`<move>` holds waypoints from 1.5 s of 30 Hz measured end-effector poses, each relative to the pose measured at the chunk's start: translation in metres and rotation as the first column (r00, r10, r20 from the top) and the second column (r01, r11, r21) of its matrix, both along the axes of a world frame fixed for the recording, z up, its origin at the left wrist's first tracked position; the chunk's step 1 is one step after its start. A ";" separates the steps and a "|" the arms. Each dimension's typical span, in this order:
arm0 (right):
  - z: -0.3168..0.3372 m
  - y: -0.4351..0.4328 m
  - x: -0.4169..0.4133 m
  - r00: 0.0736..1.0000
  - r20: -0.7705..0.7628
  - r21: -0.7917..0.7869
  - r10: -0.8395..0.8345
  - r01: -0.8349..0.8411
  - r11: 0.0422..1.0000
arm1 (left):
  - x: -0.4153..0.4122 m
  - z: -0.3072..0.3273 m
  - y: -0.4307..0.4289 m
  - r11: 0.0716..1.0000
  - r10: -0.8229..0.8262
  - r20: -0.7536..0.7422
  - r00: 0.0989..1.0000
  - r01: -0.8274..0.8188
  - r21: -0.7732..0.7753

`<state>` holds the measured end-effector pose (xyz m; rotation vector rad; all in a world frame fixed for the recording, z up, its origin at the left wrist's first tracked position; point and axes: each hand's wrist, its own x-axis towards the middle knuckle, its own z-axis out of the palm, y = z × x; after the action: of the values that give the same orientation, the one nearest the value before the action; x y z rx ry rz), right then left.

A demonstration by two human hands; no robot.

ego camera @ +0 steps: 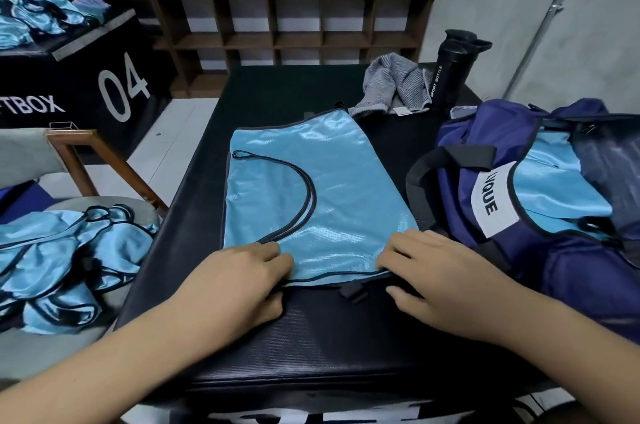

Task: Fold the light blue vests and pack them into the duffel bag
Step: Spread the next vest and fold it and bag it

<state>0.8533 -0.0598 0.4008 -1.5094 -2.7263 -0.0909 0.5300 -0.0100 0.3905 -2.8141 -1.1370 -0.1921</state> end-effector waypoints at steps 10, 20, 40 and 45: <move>-0.011 0.022 -0.013 0.990 0.071 0.114 -0.122 0.113 0.987 | -0.007 -0.001 0.013 0.999 0.031 0.003 1.000 -0.031 -0.012; 0.033 0.014 -0.020 0.948 -0.179 -0.325 -0.264 0.197 0.925 | -0.030 0.045 0.017 0.870 0.128 0.226 0.966 0.000 -0.494; 0.047 0.105 -0.034 0.720 -0.507 -0.344 -0.473 0.334 0.877 | -0.030 0.043 0.087 0.896 0.305 0.335 0.892 -0.149 -0.419; 0.034 0.133 -0.038 0.655 -0.551 -0.326 -0.517 0.402 0.856 | -0.031 0.028 0.117 0.892 0.353 0.354 0.866 -0.198 -0.406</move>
<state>0.8151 0.0737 0.4352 -1.8282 -1.8183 0.5622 0.4994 0.1070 0.4187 -2.9388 -1.8333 -0.6561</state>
